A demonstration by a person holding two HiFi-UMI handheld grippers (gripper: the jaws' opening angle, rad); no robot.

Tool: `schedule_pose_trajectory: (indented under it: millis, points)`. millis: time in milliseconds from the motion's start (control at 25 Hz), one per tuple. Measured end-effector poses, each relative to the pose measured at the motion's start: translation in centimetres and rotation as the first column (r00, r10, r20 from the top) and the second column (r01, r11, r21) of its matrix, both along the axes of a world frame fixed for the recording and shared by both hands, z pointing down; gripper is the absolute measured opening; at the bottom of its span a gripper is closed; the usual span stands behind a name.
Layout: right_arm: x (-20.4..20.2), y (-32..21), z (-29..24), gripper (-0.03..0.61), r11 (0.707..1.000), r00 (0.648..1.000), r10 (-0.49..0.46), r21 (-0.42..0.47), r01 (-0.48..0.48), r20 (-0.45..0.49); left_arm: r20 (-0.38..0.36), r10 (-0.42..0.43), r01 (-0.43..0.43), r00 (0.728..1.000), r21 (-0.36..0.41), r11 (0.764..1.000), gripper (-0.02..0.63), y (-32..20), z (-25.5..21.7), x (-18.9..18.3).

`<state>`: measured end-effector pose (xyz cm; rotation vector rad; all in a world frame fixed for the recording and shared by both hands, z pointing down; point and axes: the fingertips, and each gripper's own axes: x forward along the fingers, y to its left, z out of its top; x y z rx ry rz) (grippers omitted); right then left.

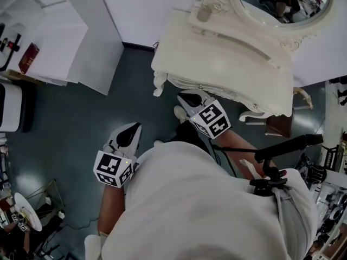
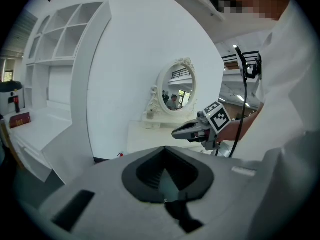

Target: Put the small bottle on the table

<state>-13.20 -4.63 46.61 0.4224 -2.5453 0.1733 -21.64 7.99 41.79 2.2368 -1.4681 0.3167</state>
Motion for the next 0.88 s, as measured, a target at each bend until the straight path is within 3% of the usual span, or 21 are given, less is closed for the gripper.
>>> schedule_pose_trajectory:
  millis: [880]
  points:
    - [-3.7,9.3,-1.4,0.000,0.986,0.986,-0.166,0.032,0.166,0.003,-0.025,-0.069,0.069,0.997,-0.011,0.998,0.002,7.0,1.4,-1.4]
